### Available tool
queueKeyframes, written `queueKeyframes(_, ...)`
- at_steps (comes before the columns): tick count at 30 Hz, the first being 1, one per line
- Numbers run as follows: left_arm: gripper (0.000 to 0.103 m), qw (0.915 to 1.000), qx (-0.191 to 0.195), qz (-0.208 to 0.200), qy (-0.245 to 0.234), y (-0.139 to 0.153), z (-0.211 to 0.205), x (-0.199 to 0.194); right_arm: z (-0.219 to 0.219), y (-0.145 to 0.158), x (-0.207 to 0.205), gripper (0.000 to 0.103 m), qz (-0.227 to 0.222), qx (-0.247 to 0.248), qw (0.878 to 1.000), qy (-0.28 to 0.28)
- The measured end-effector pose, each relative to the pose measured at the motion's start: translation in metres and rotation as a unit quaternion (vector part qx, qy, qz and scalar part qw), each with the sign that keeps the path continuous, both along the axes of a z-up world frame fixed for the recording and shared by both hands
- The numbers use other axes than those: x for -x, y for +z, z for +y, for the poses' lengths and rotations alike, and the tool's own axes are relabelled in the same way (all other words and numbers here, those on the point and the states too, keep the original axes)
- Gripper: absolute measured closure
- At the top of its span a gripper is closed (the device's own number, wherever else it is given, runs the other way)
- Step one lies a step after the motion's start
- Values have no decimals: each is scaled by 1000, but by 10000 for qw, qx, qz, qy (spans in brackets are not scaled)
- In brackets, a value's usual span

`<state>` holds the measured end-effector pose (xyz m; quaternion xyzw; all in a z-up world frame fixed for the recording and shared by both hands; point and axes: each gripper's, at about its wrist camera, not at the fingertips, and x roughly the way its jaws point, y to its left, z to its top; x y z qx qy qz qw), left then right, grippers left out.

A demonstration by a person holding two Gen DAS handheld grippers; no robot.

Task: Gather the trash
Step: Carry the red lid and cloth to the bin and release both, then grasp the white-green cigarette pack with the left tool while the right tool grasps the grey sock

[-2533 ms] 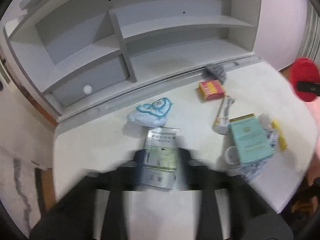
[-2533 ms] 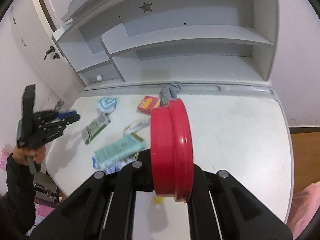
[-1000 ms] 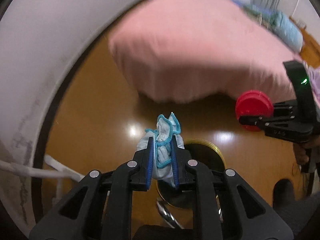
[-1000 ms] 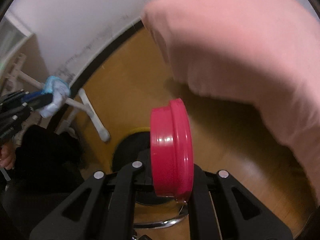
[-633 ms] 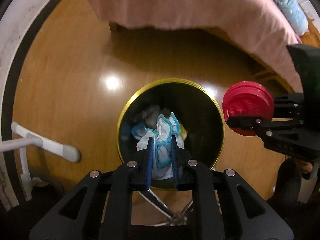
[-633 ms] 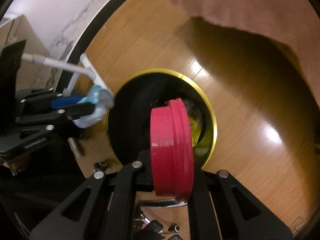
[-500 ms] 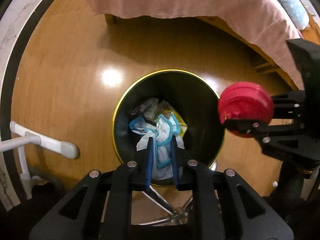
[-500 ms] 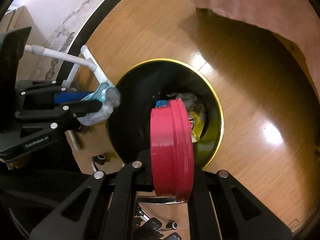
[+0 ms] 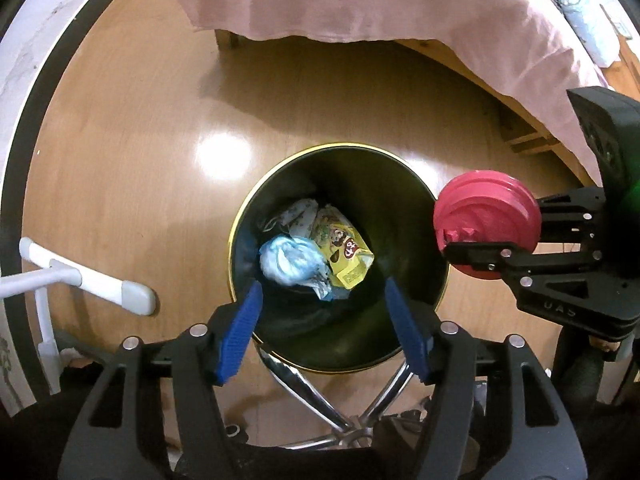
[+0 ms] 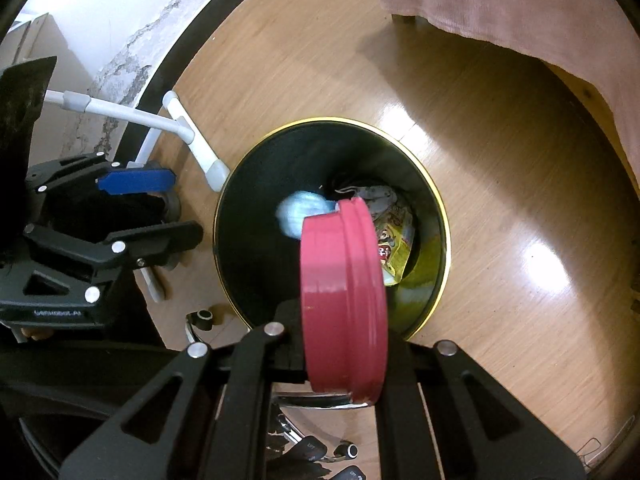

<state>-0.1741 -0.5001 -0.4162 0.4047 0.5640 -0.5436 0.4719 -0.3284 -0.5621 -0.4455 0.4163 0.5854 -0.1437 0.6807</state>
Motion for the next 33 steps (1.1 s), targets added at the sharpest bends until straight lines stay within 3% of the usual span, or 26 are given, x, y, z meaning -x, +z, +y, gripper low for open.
queueKeyframes(7, 40, 9995, 127, -32, 279, 9, 2, -11, -2, 1, 0, 92, -68, -85, 9999, 19)
queueKeyframes(8, 39, 9994, 145, -28, 326, 10, 2, -13, -1, 1, 0, 76, -76, -112, 9999, 20)
queueKeyframes(9, 39, 9991, 168, -22, 384, 11, 3, -15, -1, 2, 0, 43, -95, -99, 9999, 22)
queueKeyframes(10, 39, 9989, 194, -22, 432, 13, 3, -17, -1, 4, 0, 32, -117, -17, 9999, 17)
queueKeyframes(11, 39, 9987, 221, -22, 469, 14, 3, -18, -1, 7, 0, 28, -149, 84, 9999, 18)
queueKeyframes(20, 33, 9961, 668, -165, 559, 46, 2, -25, -5, 13, 1, 28, -179, 90, 9998, 36)
queueKeyframes(24, 32, 9931, 992, -408, 465, 79, 3, -29, -14, 32, 4, 28, -233, 388, 9990, -41)
queueKeyframes(29, 12, 9789, 1744, -990, 403, 152, 7, -30, -54, 100, 21, 28, -237, 1540, 9870, -398)
queueKeyframes(33, 12, 9603, 2410, -1333, 443, 229, 25, -28, -76, 174, 16, 28, -475, 2264, 9716, -493)
